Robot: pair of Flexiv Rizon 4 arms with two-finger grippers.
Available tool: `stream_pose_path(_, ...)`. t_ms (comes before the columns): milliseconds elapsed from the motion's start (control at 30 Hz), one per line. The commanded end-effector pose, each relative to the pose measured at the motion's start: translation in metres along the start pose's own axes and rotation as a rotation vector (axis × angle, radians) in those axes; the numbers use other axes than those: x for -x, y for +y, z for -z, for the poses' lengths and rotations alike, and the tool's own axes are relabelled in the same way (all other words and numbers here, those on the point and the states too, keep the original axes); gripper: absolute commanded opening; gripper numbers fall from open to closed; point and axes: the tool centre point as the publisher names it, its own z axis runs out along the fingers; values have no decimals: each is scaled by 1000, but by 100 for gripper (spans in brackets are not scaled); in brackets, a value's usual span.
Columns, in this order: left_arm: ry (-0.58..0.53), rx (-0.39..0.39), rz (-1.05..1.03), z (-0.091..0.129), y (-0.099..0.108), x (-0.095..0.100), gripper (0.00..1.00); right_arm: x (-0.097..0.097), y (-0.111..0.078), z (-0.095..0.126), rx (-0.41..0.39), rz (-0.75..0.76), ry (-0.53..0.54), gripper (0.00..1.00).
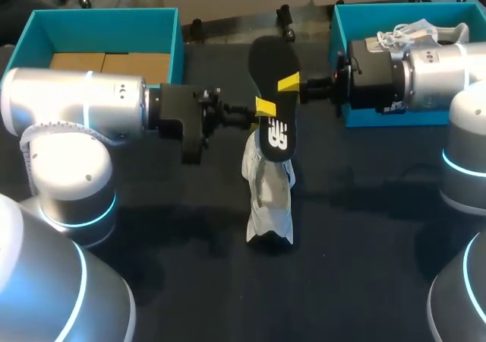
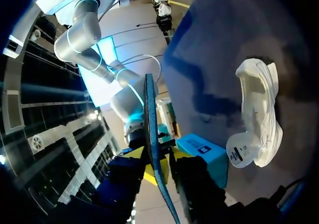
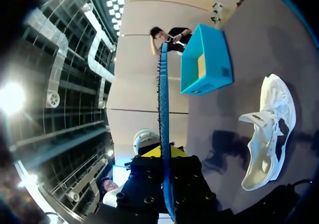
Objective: Take the shoe out of the shoebox, open the shoe tongue, remove and reinsert the insole, then place the shoe into the shoebox
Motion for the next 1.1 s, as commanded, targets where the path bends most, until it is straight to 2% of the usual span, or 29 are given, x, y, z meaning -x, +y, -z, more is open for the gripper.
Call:
stream_pose_path(33, 49, -7, 8, 7, -1, 1, 100, 6, 0, 0, 4, -10, -2, 0)
stream_pose_path(433, 200, -23, 30, 29, 4, -7, 100, 24, 0, 4, 9, -47, -24, 0)
stream_pose_path(667, 368, -70, 56, 38, 9, -7, 100, 34, -3, 4, 10, -68, -42, 0)
stream_pose_path(1100, 594, -131, 83, 42, 16, 5, 100, 47, -5, -3, -1, -79, -64, 0)
